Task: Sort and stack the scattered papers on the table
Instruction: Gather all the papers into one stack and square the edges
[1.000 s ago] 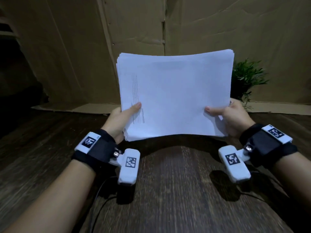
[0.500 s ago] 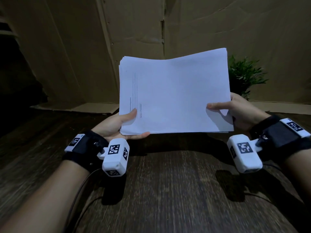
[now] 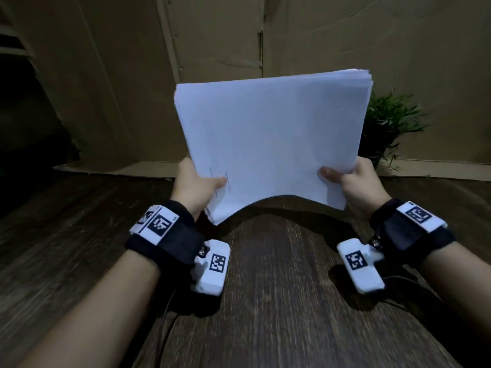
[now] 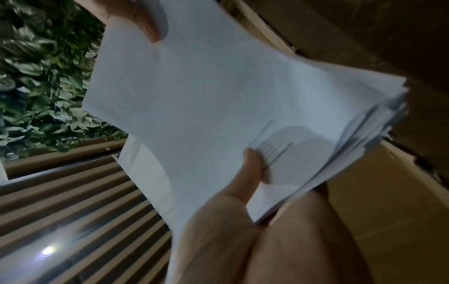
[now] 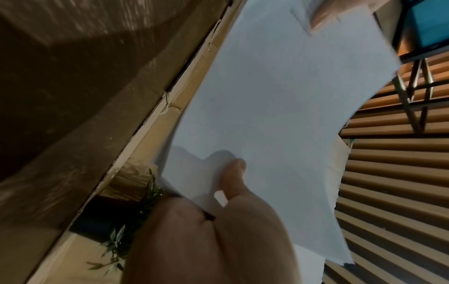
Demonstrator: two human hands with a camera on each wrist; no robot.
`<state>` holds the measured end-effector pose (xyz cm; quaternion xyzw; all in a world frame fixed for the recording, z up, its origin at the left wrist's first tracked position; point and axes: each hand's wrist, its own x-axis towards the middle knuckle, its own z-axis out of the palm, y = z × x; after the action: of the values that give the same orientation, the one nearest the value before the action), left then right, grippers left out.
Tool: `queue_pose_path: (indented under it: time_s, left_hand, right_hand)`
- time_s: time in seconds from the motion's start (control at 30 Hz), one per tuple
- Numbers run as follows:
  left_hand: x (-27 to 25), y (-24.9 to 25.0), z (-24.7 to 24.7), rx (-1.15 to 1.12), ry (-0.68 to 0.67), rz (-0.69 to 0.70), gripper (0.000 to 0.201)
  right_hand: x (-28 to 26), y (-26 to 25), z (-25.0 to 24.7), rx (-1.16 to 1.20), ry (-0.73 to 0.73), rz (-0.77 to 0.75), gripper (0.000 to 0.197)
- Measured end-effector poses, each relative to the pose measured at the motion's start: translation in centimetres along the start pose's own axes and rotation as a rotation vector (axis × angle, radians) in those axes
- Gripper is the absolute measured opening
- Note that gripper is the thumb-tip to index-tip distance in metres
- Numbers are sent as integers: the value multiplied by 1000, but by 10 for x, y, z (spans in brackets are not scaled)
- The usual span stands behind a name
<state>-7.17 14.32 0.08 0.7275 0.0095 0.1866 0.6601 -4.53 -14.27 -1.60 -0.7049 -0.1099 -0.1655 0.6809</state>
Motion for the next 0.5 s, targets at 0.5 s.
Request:
queue_pose_path:
  time_s: [0.5]
  left_hand:
    - [9,-9,-11,-30,-53,-6,43]
  right_hand:
    - [0,2,-8,129,17,82,41]
